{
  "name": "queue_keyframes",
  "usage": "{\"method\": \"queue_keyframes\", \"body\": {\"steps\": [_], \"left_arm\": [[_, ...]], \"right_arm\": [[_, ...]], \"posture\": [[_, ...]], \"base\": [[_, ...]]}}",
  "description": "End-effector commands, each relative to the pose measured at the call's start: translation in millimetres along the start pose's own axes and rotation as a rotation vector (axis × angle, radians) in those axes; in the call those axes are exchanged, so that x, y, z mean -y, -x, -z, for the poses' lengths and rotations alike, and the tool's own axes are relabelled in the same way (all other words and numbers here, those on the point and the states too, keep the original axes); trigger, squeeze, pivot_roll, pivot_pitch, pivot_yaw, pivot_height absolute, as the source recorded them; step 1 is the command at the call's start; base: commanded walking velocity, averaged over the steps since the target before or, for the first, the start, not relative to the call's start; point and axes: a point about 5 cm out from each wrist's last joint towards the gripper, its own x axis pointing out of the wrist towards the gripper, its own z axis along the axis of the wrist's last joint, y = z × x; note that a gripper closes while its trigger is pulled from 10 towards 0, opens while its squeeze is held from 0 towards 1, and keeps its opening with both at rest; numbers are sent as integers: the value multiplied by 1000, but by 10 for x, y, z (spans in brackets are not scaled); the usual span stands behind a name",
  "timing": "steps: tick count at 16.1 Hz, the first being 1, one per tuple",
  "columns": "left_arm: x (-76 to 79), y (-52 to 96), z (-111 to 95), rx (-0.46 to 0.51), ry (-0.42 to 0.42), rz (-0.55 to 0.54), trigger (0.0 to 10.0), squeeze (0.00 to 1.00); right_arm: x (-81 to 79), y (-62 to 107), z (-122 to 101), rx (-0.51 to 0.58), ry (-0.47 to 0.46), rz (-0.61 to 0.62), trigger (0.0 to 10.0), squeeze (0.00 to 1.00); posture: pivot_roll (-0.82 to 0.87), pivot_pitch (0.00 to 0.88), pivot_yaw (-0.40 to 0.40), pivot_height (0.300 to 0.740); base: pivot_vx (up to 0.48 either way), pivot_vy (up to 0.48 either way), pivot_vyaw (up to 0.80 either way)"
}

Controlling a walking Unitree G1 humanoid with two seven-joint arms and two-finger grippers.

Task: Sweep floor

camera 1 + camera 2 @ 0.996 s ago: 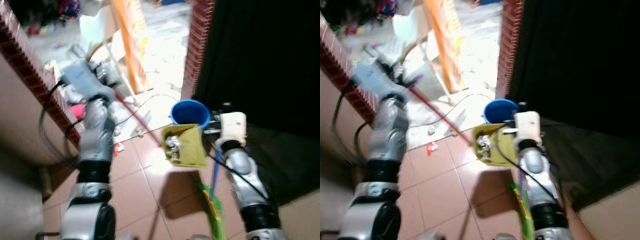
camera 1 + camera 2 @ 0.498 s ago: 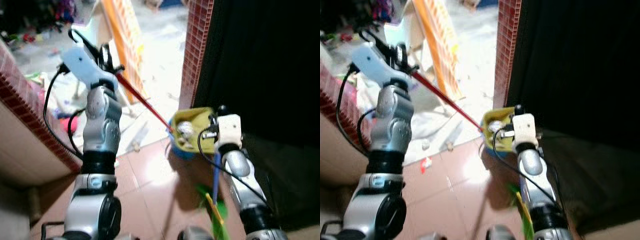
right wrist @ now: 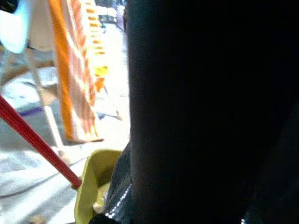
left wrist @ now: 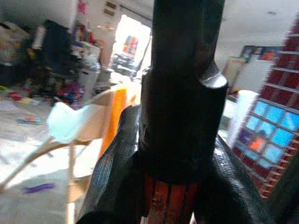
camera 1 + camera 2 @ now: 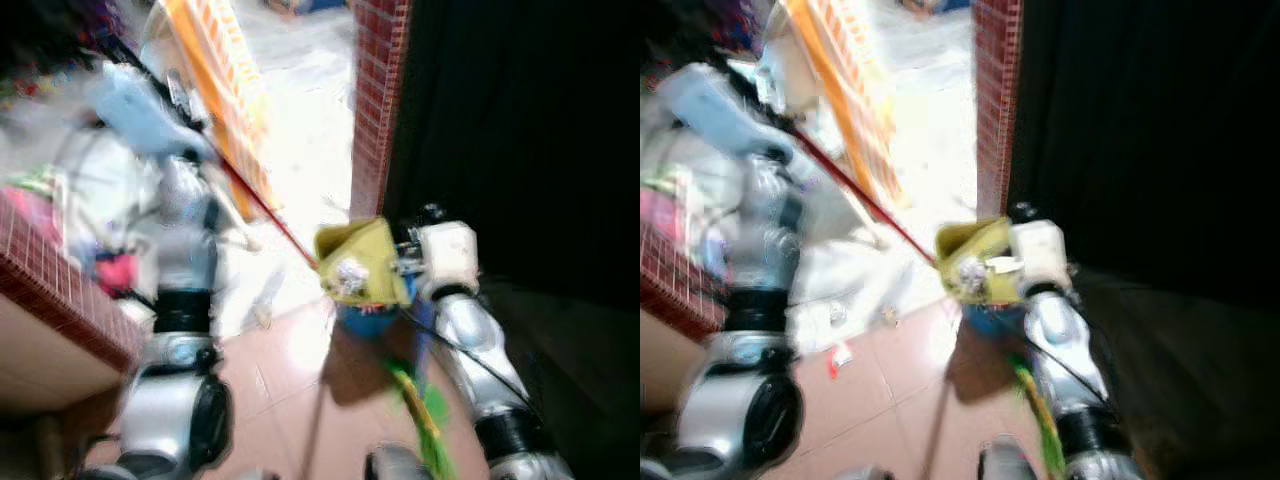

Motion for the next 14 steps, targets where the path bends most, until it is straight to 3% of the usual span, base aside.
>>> {"method": "queue_keyframes", "body": {"steps": [1,9,14], "left_arm": [[24,-57,-224,105,42,-4,10000,0],[131,21,-209,173,-89,39,10000,0],[393,176,-147,265,-220,179,10000,0]], "right_arm": [[-53,-54,-128,55,8,-14,10000,0],[-8,-81,-137,58,14,-6,10000,0],[5,-88,-150,63,18,-5,10000,0]], "posture": [[-118,0,48,740],[-123,0,48,740],[-130,0,45,740]], "base": [[379,0,0],[0,0,0],[0,0,0]]}}
